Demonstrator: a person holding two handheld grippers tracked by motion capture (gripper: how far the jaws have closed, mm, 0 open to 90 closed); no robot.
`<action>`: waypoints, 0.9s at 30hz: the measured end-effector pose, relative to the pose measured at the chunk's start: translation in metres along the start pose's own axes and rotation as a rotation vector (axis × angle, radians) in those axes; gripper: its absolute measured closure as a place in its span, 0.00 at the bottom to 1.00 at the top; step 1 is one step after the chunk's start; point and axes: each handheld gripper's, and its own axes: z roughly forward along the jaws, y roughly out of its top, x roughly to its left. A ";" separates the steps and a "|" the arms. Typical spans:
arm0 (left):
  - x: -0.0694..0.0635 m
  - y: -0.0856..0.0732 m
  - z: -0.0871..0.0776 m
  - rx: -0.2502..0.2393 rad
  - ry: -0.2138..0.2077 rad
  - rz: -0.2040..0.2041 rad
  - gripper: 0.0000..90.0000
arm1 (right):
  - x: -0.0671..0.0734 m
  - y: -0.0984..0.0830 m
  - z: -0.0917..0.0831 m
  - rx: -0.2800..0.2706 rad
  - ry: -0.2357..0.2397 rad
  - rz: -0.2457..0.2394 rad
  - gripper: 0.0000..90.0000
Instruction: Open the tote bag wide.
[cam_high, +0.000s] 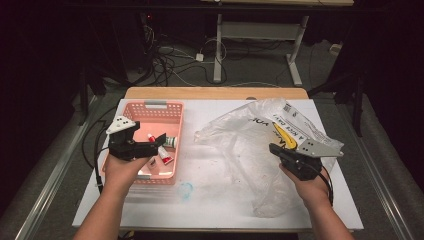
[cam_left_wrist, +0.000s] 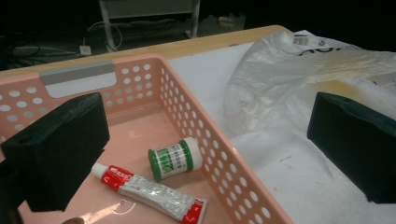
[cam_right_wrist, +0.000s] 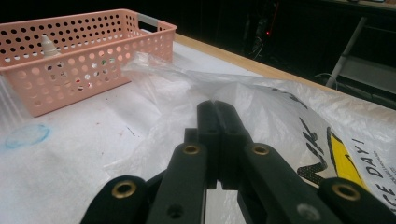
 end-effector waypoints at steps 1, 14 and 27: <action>0.002 0.001 0.002 0.007 0.012 0.001 0.00 | 0.000 0.000 0.000 0.001 -0.001 0.001 1.00; 0.034 0.016 0.040 0.076 0.046 -0.056 0.06 | -0.001 -0.001 0.000 0.004 -0.003 0.000 1.00; 0.071 0.014 0.069 0.206 0.076 -0.132 0.23 | -0.002 -0.003 -0.001 0.009 -0.009 0.002 1.00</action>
